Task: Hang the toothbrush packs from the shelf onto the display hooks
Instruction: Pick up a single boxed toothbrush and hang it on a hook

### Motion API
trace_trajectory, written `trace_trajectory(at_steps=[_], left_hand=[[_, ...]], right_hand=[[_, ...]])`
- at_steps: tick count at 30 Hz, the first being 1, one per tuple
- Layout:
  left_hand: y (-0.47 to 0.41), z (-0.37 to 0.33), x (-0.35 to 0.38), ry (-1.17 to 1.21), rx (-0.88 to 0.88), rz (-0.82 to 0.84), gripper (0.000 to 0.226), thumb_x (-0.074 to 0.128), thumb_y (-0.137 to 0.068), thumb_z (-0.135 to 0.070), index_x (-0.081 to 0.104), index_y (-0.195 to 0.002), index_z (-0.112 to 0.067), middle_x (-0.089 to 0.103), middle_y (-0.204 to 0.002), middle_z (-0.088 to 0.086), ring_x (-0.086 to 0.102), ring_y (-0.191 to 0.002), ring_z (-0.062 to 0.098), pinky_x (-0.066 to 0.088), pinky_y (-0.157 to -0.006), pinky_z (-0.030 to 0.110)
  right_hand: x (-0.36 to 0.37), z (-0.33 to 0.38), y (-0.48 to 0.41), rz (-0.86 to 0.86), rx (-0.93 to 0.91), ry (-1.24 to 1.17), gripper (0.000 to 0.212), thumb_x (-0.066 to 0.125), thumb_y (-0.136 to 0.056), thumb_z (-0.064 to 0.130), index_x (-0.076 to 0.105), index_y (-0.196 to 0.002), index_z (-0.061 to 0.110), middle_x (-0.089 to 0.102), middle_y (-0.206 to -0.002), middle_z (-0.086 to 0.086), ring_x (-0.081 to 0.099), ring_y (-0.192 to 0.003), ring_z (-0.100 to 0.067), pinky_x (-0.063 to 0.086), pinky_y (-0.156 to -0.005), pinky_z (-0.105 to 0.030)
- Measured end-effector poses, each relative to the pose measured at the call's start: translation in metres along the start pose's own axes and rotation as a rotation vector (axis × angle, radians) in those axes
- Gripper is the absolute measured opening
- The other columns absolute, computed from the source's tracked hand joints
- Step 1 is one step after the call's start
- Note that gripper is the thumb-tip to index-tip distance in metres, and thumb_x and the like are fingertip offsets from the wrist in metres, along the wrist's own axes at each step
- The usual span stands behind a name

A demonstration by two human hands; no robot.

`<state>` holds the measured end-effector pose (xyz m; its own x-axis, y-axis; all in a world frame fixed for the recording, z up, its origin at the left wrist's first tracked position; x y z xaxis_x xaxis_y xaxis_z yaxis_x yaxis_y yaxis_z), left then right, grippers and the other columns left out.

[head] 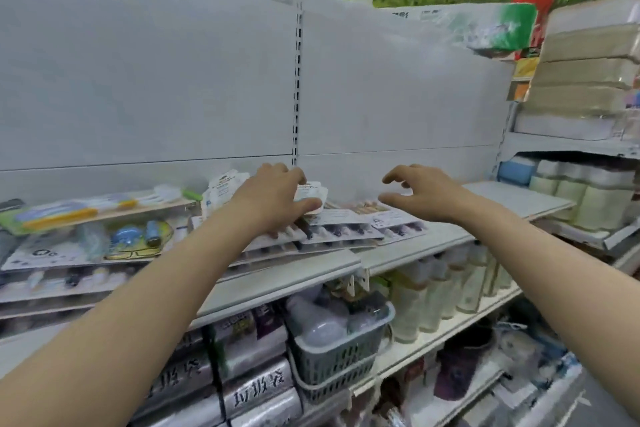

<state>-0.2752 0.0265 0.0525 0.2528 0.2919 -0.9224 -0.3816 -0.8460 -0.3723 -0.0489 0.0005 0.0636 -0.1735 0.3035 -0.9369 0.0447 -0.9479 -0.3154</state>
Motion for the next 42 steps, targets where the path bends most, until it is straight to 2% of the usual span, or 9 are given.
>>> trace_trajectory(at_steps=[11, 15, 19, 23, 28, 31, 34, 40, 42], left_hand=[[-0.039, 0.000, 0.041, -0.250, -0.419, 0.093, 0.066, 0.033, -0.095, -0.067, 0.059, -0.120, -0.013, 0.060, -0.117, 0.012, 0.043, -0.118, 0.030, 0.042, -0.094, 0.040], [-0.036, -0.003, 0.051, -0.184, -0.497, 0.054, 0.072, 0.037, -0.092, -0.069, 0.057, -0.130, -0.012, 0.057, -0.130, 0.011, 0.040, -0.128, 0.028, 0.042, -0.099, 0.042], [-0.034, -0.002, 0.043, -0.060, -0.512, -0.064, 0.070, 0.048, -0.093, -0.060, 0.044, -0.144, -0.012, 0.047, -0.143, 0.011, 0.040, -0.133, 0.028, 0.036, -0.104, 0.039], [-0.030, 0.013, 0.032, -0.052, -0.579, -0.168, 0.054, 0.050, -0.094, -0.059, 0.063, -0.120, -0.014, 0.060, -0.122, 0.009, 0.054, -0.114, 0.026, 0.041, -0.088, 0.035], [-0.013, 0.028, 0.017, -0.024, -0.637, -0.257, 0.039, 0.055, -0.088, -0.062, 0.056, -0.094, -0.024, 0.066, -0.082, -0.002, 0.059, -0.079, 0.020, 0.039, -0.064, 0.033], [-0.011, 0.032, 0.013, -0.037, -0.642, -0.268, 0.036, 0.056, -0.088, -0.062, 0.055, -0.092, -0.026, 0.063, -0.077, -0.006, 0.057, -0.076, 0.018, 0.040, -0.062, 0.032], [-0.013, 0.032, 0.015, -0.035, -0.633, -0.210, 0.025, 0.051, -0.093, -0.056, 0.057, -0.100, -0.033, 0.057, -0.070, -0.012, 0.056, -0.075, 0.016, 0.036, -0.061, 0.030], [-0.012, 0.031, 0.013, 0.094, -0.634, -0.227, 0.030, 0.054, -0.093, -0.055, 0.069, -0.099, -0.029, 0.060, -0.066, -0.013, 0.053, -0.064, 0.002, 0.035, -0.055, 0.025], [-0.011, 0.031, 0.015, 0.128, -0.647, -0.242, 0.034, 0.059, -0.087, -0.061, 0.067, -0.095, -0.029, 0.061, -0.069, -0.013, 0.055, -0.064, 0.003, 0.036, -0.055, 0.026]], right_hand=[[0.076, -0.024, -0.084, 0.270, -0.256, -0.294, 0.056, 0.057, -0.092, 0.060, 0.052, -0.138, 0.028, 0.058, -0.136, 0.001, 0.057, -0.118, -0.016, 0.044, -0.094, -0.030], [0.097, -0.023, -0.100, 0.332, -0.313, -0.355, 0.057, 0.057, -0.091, 0.062, 0.052, -0.137, 0.029, 0.060, -0.134, 0.003, 0.058, -0.118, -0.017, 0.047, -0.102, -0.037], [0.109, -0.012, -0.109, 0.352, -0.352, -0.467, 0.058, 0.058, -0.089, 0.064, 0.053, -0.135, 0.031, 0.061, -0.127, 0.007, 0.059, -0.112, -0.013, 0.048, -0.095, -0.032], [0.109, 0.011, -0.116, 0.374, -0.393, -0.604, 0.053, 0.059, -0.089, 0.063, 0.051, -0.135, 0.037, 0.064, -0.116, 0.010, 0.060, -0.107, -0.011, 0.047, -0.087, -0.030], [0.110, 0.043, -0.122, 0.391, -0.442, -0.660, 0.042, 0.059, -0.092, 0.057, 0.055, -0.132, 0.044, 0.063, -0.110, 0.008, 0.058, -0.099, -0.007, 0.041, -0.087, -0.027], [0.110, 0.060, -0.122, 0.411, -0.487, -0.691, 0.040, 0.056, -0.094, 0.056, 0.061, -0.130, 0.039, 0.062, -0.113, 0.016, 0.056, -0.095, 0.001, 0.042, -0.091, -0.026], [0.112, 0.073, -0.120, 0.440, -0.513, -0.719, 0.037, 0.055, -0.096, 0.055, 0.068, -0.122, 0.033, 0.061, -0.101, 0.024, 0.052, -0.084, 0.006, 0.040, -0.077, -0.018], [0.084, 0.068, -0.130, 0.275, -0.421, -0.925, 0.053, 0.070, -0.088, 0.051, 0.065, -0.131, 0.020, 0.065, -0.128, 0.008, 0.062, -0.113, -0.009, 0.049, -0.098, -0.030], [0.071, 0.062, -0.132, 0.201, -0.404, -1.001, 0.056, 0.073, -0.086, 0.048, 0.063, -0.132, 0.018, 0.065, -0.129, 0.005, 0.062, -0.113, -0.010, 0.050, -0.095, -0.030]])
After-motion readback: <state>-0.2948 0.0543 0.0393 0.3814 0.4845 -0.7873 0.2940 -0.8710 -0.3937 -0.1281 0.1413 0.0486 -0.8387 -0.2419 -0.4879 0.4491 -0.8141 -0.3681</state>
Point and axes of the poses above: each hand's wrist, its own y-axis away from the middle knuckle, its own x-axis out of the palm, z = x × y, the point moved 10 cm from there along -y, towards the middle knuckle
